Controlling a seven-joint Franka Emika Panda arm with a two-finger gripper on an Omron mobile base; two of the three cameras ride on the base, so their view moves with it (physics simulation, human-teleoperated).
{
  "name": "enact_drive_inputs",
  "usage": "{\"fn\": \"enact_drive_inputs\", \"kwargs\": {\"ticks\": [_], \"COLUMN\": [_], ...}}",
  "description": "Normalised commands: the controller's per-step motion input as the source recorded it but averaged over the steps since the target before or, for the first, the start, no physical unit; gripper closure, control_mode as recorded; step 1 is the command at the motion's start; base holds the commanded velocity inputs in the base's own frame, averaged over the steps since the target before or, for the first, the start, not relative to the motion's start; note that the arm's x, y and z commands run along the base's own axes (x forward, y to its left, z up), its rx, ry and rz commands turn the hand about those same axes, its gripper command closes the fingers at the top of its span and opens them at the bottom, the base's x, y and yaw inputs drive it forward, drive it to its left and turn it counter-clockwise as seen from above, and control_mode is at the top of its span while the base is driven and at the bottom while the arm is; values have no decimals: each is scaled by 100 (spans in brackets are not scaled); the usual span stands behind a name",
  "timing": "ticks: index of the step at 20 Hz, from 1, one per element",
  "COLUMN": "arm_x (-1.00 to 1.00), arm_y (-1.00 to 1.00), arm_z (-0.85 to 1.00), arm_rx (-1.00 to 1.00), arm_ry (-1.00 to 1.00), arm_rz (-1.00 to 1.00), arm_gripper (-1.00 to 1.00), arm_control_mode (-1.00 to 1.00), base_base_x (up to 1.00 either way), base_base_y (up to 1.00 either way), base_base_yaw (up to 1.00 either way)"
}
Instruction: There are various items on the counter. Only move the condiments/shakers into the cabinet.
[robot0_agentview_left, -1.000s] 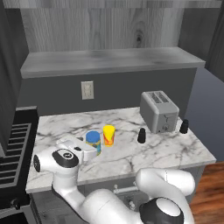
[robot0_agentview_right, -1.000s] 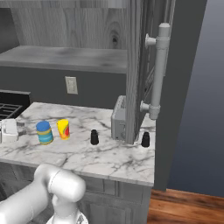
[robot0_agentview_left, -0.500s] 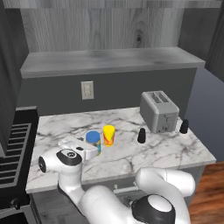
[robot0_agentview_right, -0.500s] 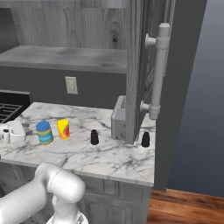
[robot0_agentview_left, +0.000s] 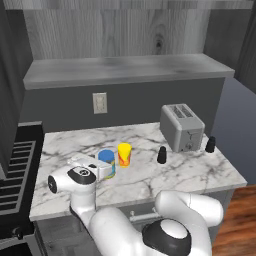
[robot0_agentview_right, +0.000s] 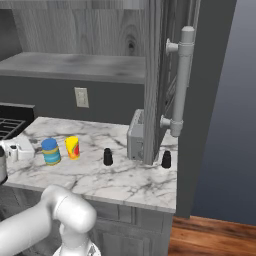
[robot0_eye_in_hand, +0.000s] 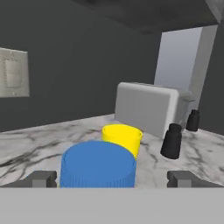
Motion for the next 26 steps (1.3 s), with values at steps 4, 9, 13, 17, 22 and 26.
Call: {"fn": "enact_drive_inputs", "kwargs": {"ticks": [4,9,13,17,22,26], "arm_x": [7,7,10,13,14,15], "arm_y": [0,0,-4,-6,-8,-8], "arm_z": [-27,-20,-1,0,-1,-8], "arm_rx": [-4,-3,0,0,0,0], "arm_ry": [0,0,0,0,0,0], "arm_rz": [6,6,4,3,3,4], "arm_gripper": [-100,-100,-100,-100,-100,-100], "arm_control_mode": [-100,-100,-100,-100,-100,-100], "base_base_x": [0,0,0,0,0,0], "base_base_y": [0,0,0,0,0,0], "base_base_yaw": [0,0,0,0,0,0]}}
